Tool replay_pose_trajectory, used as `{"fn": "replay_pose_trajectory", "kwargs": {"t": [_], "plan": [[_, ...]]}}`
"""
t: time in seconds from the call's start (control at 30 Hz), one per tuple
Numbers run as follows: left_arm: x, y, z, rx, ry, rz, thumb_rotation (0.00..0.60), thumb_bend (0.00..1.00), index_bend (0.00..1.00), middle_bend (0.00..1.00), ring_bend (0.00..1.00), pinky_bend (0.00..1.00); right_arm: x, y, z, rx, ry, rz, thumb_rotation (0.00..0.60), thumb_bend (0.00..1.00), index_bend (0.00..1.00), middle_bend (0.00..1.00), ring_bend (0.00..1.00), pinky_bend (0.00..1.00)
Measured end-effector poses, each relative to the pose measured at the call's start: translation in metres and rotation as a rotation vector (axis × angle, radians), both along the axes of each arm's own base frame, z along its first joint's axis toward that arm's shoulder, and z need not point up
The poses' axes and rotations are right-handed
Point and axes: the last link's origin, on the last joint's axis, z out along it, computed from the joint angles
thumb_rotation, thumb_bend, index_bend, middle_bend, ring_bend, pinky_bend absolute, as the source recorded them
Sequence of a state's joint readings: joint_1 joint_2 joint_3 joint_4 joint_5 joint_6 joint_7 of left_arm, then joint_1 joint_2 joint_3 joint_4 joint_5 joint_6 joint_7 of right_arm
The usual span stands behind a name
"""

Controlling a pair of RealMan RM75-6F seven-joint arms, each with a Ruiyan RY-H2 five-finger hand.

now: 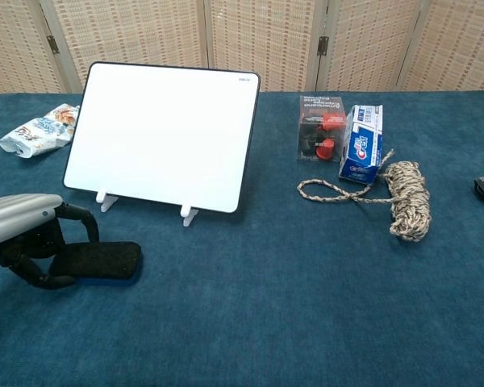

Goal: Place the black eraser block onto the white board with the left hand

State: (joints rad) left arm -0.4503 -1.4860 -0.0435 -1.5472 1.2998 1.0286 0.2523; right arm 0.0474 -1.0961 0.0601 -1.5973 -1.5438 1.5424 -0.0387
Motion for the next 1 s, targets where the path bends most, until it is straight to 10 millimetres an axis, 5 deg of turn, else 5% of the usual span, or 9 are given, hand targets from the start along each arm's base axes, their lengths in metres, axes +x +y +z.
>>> {"fn": "replay_pose_trajectory", "kwargs": {"t": [0.27,0.6,1.0], "plan": [[0.006,-0.003,0.012,0.104,-0.010,-0.046,0.600,0.28,0.50,1.00,0.99,1.00,0.000,-0.001,-0.001,0.004,-0.003,-0.004,0.600,0.37,0.00,0.00,0.00,0.01],[0.033,-0.008,0.035,0.455,0.015,-0.327,0.600,0.28,0.49,1.00,0.99,1.00,0.000,-0.001,-0.004,0.020,-0.004,-0.010,0.600,0.37,0.00,0.00,0.00,0.01],[0.045,0.035,0.017,0.649,-0.032,-0.551,0.600,0.28,0.49,1.00,0.99,1.00,-0.004,-0.005,-0.001,0.022,-0.019,-0.036,0.600,0.37,0.00,0.00,0.00,0.01]]}}
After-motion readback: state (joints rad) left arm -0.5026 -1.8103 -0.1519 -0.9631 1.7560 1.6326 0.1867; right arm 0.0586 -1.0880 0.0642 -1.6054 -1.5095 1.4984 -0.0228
